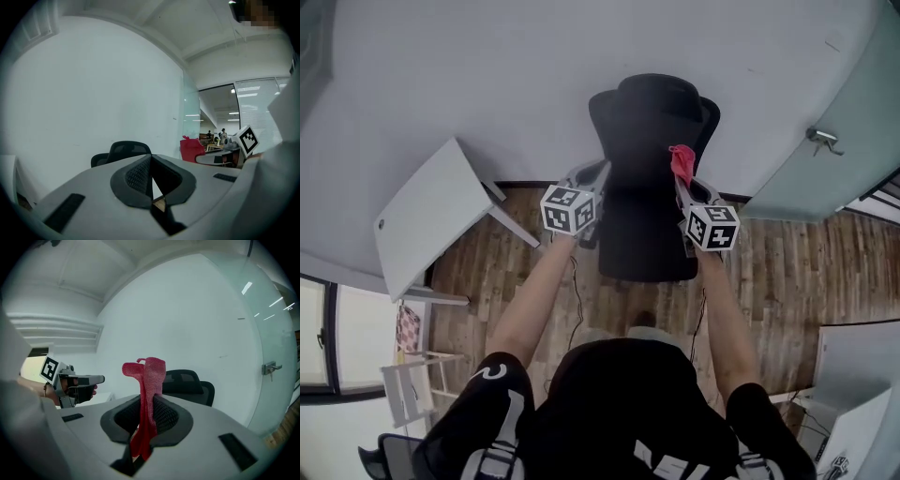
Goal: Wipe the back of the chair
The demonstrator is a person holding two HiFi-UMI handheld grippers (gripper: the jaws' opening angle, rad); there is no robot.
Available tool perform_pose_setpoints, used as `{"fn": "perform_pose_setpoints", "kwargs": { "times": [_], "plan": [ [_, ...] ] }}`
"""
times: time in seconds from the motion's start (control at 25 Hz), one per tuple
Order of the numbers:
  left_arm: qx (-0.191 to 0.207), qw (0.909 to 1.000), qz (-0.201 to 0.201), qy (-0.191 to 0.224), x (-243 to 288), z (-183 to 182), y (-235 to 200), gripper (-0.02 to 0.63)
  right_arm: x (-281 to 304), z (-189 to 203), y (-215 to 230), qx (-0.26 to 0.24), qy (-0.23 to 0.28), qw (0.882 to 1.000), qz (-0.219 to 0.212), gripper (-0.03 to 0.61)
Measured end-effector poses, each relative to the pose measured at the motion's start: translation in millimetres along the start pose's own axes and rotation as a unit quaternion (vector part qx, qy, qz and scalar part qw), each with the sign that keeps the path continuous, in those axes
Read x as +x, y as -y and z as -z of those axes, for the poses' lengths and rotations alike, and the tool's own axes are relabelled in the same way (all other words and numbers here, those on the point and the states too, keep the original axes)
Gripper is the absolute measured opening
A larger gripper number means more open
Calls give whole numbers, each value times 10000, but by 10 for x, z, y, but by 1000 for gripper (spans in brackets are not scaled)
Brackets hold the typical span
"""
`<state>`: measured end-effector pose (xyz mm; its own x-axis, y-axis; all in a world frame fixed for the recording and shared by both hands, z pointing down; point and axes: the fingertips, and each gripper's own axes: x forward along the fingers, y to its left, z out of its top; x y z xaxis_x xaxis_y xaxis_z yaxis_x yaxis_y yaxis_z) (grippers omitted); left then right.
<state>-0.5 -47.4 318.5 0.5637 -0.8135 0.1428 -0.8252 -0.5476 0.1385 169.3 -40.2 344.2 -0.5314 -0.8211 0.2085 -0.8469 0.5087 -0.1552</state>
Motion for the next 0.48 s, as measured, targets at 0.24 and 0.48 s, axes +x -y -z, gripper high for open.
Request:
{"fn": "perform_pose_setpoints", "kwargs": {
  "times": [0.24, 0.48],
  "plan": [
    [-100, 9997, -228, 0, 375, 16, -201, 23, 547, -26, 219, 50, -134, 9993, -339, 64],
    [-80, 9998, -202, -26, 724, 5, -645, 24, 1257, -85, 233, 32, -206, 9984, -522, 64]
  ]
}}
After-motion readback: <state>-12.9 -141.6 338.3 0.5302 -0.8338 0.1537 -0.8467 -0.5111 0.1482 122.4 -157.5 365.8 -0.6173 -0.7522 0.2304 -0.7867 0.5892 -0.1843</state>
